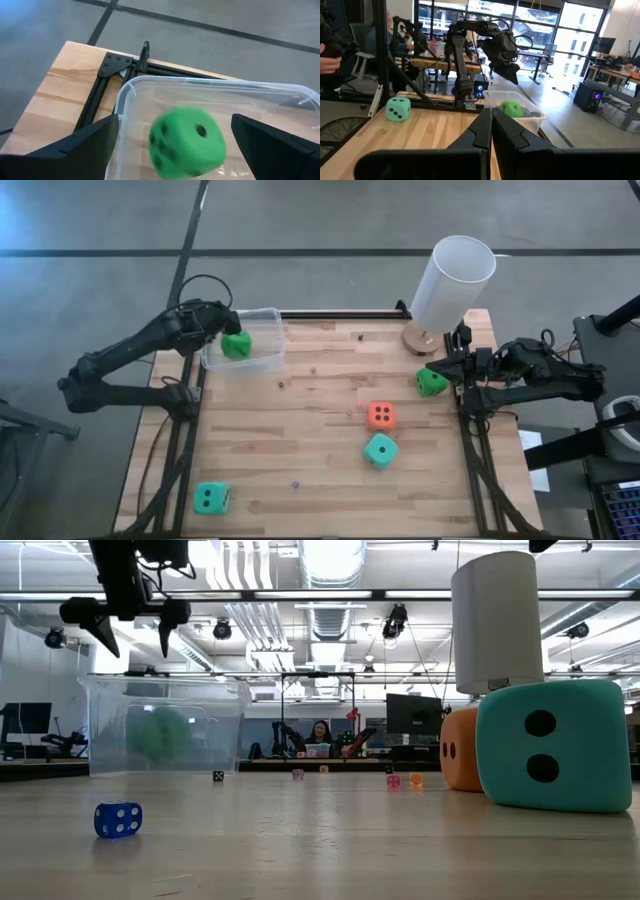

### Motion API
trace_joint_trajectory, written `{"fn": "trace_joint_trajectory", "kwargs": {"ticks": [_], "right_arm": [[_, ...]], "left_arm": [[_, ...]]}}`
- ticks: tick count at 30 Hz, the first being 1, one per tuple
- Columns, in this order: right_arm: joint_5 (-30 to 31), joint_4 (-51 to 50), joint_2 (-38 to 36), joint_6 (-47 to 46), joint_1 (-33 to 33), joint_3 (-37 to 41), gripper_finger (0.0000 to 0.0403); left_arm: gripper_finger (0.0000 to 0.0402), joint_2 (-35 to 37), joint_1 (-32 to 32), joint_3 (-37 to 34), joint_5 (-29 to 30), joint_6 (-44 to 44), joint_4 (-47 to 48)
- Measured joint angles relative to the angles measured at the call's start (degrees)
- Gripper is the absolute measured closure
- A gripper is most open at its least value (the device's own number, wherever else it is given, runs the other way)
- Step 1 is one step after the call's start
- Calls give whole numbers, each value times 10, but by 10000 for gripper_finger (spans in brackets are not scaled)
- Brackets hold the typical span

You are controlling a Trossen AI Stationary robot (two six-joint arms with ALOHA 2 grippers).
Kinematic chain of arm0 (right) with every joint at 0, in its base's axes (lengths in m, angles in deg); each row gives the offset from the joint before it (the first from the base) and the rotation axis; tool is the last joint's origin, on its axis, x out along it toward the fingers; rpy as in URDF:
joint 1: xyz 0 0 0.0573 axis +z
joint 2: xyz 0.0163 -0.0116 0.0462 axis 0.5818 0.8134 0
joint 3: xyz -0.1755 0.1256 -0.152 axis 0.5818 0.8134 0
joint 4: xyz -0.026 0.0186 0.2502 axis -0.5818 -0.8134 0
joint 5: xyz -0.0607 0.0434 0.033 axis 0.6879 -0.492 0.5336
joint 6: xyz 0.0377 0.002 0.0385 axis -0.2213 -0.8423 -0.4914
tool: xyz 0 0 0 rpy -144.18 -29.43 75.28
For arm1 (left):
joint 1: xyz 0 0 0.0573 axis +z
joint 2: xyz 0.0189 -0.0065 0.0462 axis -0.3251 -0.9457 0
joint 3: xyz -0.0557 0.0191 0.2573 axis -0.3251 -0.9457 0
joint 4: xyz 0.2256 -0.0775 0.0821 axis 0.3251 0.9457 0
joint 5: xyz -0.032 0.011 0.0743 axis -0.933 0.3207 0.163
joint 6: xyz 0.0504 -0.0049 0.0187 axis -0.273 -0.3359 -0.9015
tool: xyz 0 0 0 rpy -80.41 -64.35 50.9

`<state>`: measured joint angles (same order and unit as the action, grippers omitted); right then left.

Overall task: Pick & Place Dice
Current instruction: Put the left large blue dice into the transparent bin

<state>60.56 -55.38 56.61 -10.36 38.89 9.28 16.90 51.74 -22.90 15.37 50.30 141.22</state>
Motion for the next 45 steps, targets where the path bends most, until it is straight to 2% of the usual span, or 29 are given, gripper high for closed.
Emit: {"fn": "trace_joint_trajectory", "kwargs": {"ticks": [5, 11, 21, 25, 29, 35, 45], "right_arm": [[0, 0, 0, 0, 0, 0, 394], [0, 0, 0, 0, 0, 0, 394], [0, 0, 0, 0, 0, 0, 394], [0, 0, 0, 0, 0, 0, 394], [0, 0, 0, 0, 0, 0, 394], [0, 0, 0, 0, 0, 0, 394], [0, 0, 0, 0, 0, 0, 394]], "left_arm": [[13, 1, 0, 12, -8, -32, 0], [9, 1, 0, 34, -48, -77, 4], [25, 1, -2, 45, -196, -143, 17], [34, 1, -25, 63, -236, -186, 19], [43, 1, -74, 92, -248, -202, 19], [53, 1, -190, 121, -256, -267, 30], [50, 1, -410, 123, -285, -211, 36]]}}
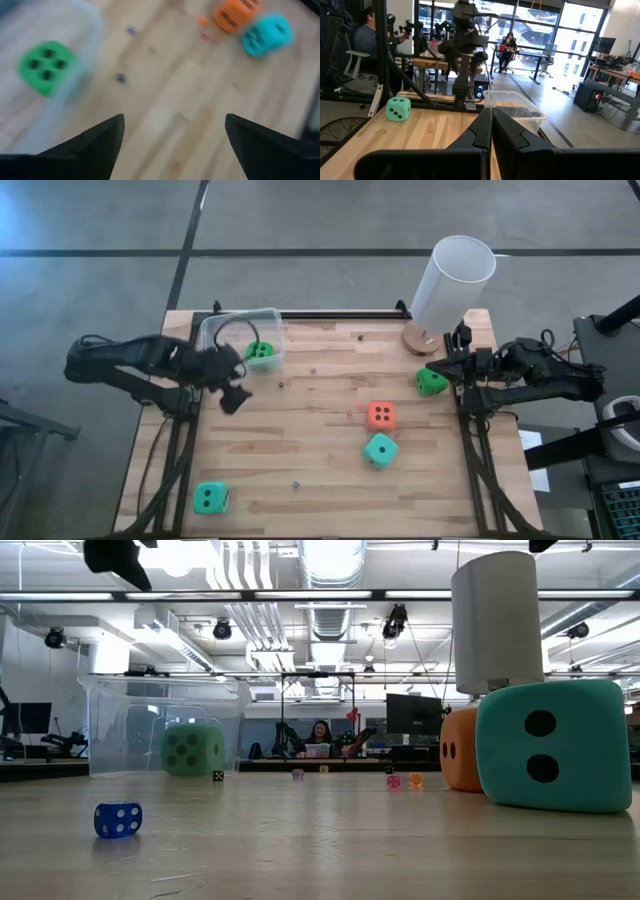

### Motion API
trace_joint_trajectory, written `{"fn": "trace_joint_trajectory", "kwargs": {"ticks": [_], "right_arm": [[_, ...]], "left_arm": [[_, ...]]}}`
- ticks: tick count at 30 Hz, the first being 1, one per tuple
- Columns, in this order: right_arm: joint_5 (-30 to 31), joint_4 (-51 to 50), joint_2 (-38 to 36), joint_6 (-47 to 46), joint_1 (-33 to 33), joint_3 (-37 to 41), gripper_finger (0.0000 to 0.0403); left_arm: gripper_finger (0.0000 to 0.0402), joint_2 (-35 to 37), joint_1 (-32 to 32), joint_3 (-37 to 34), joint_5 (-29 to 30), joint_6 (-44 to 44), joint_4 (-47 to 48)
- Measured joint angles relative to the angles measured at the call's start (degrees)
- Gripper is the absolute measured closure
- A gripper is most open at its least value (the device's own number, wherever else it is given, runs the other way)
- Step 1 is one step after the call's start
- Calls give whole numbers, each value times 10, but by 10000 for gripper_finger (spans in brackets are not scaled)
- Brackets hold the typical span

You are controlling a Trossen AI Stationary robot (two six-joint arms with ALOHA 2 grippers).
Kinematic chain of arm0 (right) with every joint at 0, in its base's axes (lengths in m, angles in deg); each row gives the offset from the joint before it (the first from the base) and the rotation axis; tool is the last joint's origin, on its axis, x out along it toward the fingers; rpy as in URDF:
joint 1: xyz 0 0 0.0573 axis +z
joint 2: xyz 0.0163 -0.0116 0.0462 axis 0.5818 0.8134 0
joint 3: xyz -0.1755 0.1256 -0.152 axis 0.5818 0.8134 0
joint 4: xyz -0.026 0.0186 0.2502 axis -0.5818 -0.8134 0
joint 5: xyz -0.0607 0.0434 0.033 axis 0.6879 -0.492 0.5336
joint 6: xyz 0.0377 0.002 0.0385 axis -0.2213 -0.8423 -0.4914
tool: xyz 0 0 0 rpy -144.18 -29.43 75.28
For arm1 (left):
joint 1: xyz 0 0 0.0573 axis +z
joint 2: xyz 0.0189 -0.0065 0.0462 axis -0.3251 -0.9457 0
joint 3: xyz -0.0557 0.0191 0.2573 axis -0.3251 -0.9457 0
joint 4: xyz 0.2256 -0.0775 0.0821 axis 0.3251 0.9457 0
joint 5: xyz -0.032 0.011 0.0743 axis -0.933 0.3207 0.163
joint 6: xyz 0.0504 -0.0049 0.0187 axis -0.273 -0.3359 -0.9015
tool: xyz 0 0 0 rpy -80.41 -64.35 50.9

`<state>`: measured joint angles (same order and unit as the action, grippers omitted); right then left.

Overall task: Pick & Place Dice
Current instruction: Put the left large blue dice into the transparent bin

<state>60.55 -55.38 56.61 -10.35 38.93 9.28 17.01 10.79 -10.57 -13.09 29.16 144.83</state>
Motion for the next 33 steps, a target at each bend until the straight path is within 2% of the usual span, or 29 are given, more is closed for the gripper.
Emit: {"fn": "trace_joint_trajectory", "kwargs": {"ticks": [8, 12, 17, 33], "right_arm": [[0, 0, 0, 0, 0, 0, 394], [0, 0, 0, 0, 0, 0, 394], [0, 0, 0, 0, 0, 0, 394], [0, 0, 0, 0, 0, 0, 394]], "left_arm": [[53, 0, -199, 0, 0, 80, -4], [55, 0, -277, 0, 11, 134, -4], [49, -10, -358, -3, 39, 143, -4], [35, -110, -500, -9, 6, 157, -5]]}}
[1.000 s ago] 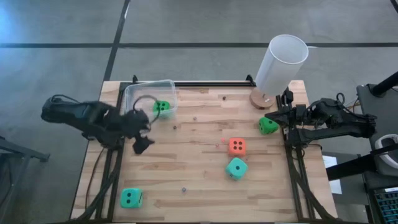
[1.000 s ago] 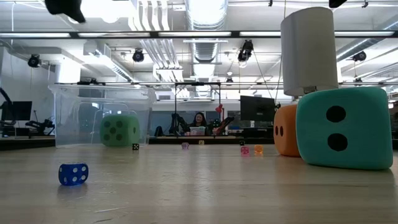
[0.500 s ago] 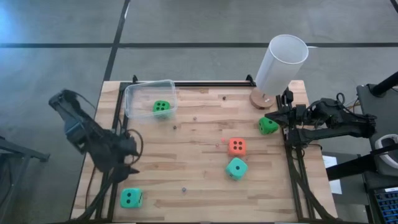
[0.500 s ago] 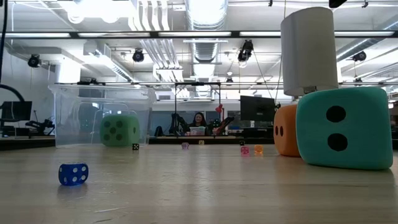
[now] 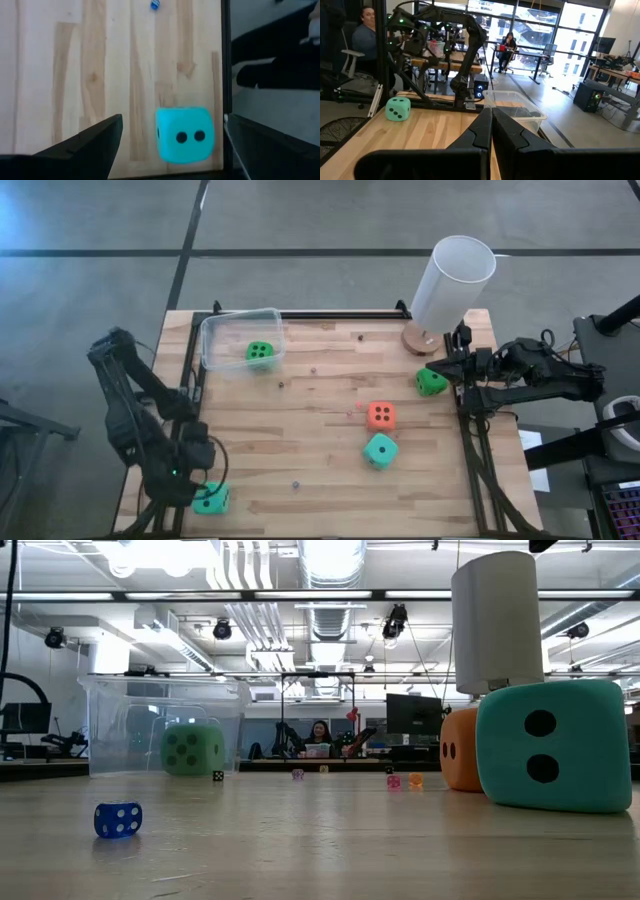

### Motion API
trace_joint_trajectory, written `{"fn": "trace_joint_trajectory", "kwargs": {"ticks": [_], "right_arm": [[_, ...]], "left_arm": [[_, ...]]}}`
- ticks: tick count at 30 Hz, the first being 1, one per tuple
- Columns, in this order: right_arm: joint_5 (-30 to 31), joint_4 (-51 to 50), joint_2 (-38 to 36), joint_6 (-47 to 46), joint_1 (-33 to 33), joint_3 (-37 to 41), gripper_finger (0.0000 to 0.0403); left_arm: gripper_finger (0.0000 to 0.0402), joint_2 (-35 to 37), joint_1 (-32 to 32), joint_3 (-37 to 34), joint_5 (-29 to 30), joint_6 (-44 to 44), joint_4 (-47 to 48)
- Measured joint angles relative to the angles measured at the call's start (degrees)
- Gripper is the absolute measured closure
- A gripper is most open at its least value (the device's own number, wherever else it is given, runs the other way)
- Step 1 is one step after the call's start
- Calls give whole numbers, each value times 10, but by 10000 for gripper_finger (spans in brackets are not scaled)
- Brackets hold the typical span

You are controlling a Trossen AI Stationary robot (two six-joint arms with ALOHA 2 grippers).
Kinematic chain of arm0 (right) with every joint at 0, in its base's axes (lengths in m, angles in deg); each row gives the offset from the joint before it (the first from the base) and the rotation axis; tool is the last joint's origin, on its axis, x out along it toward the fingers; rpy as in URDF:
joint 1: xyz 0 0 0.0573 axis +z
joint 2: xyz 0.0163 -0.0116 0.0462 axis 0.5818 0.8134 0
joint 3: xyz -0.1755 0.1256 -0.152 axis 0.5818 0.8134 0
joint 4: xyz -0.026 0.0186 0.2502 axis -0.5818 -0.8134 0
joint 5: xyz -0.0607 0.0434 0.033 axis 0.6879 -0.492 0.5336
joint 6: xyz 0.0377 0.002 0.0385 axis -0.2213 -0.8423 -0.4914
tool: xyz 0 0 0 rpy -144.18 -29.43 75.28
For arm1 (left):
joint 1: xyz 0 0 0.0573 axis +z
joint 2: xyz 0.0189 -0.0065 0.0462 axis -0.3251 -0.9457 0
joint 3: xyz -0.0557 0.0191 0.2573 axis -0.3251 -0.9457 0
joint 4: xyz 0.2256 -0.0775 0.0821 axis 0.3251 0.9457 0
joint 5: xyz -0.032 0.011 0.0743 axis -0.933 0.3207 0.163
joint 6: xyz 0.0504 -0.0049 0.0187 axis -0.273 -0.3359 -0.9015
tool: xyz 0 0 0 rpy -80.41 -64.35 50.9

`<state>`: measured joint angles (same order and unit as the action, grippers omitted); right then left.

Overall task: Pick & Place Dice
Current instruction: Put the left large blue dice into the transparent bin

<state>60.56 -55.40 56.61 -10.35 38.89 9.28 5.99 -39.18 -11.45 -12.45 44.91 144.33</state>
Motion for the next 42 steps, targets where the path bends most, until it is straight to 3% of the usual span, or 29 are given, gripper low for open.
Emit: {"fn": "trace_joint_trajectory", "kwargs": {"ticks": [16, 26, 34, 42], "right_arm": [[0, 0, 0, 1, 0, 0, 394], [0, -1, 0, 13, 0, 0, 394], [-35, -15, 0, 16, 1, 0, 394], [-35, -15, 0, 21, 1, 0, 394]], "left_arm": [[46, -34, -58, 0, 0, -6, -2], [32, -67, -67, -1, 0, 0, -12], [23, -101, -68, -1, -2, 1, -55], [12, -146, -68, -1, -15, 60, -60]]}}
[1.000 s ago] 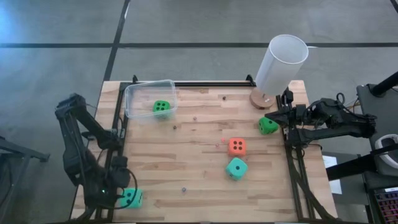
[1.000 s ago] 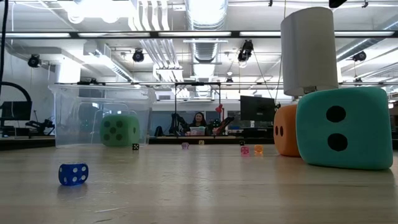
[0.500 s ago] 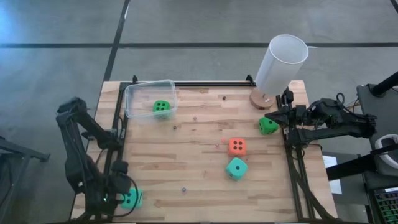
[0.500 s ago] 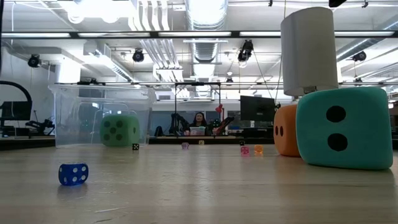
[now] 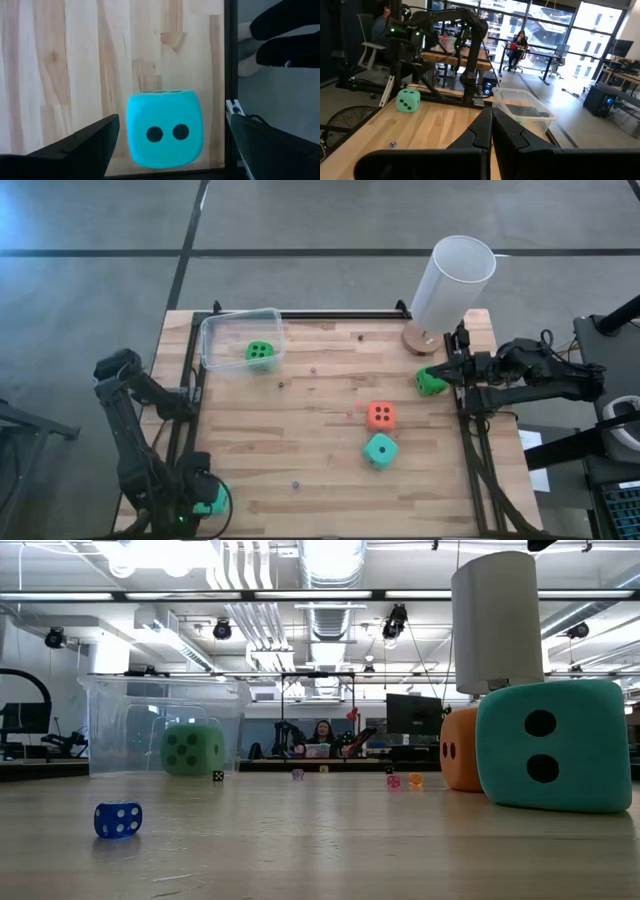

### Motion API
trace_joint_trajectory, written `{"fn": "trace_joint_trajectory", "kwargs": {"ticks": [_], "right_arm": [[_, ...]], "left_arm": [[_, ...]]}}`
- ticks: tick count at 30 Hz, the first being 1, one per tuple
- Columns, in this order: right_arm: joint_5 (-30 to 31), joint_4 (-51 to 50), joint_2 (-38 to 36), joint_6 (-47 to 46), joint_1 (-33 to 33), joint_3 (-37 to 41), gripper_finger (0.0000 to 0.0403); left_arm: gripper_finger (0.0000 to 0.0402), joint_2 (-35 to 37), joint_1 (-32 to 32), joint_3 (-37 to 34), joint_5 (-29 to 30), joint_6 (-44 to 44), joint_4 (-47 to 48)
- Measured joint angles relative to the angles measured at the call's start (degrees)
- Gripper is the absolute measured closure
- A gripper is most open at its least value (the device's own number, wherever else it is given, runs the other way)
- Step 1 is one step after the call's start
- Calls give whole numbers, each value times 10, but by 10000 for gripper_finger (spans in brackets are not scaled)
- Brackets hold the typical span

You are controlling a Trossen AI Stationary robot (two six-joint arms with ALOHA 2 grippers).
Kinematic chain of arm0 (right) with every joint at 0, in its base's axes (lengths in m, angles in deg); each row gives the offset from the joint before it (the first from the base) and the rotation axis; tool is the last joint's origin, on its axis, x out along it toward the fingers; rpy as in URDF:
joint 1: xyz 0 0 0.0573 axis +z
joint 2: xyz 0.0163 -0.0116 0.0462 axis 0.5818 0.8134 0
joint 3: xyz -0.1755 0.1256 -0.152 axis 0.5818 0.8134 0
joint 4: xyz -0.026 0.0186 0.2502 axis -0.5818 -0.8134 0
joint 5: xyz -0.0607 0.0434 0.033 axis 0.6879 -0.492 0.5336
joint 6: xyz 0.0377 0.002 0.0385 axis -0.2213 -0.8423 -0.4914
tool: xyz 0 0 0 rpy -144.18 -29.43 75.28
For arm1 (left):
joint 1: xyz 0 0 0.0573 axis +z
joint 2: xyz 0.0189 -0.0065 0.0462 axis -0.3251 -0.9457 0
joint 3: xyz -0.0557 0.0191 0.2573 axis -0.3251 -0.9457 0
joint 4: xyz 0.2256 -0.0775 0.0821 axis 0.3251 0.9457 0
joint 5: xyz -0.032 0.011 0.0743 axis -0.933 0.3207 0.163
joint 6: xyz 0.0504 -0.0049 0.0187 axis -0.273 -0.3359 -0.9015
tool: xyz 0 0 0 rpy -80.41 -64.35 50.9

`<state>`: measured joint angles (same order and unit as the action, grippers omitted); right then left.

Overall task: Pick & Place Dice
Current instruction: Put the left large blue dice into the transparent bin

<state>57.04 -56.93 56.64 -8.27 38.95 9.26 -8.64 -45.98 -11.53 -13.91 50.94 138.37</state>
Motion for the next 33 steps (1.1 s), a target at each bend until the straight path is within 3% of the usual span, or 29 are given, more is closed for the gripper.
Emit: {"fn": "trace_joint_trajectory", "kwargs": {"ticks": [20, 33], "right_arm": [[-16, -50, 0, -17, 0, 0, 394], [-16, -51, 0, -17, 0, 0, 394]], "left_arm": [[3, -55, -3, -1, -24, 33, -7], [11, -42, -3, -70, -65, 79, -68]]}}
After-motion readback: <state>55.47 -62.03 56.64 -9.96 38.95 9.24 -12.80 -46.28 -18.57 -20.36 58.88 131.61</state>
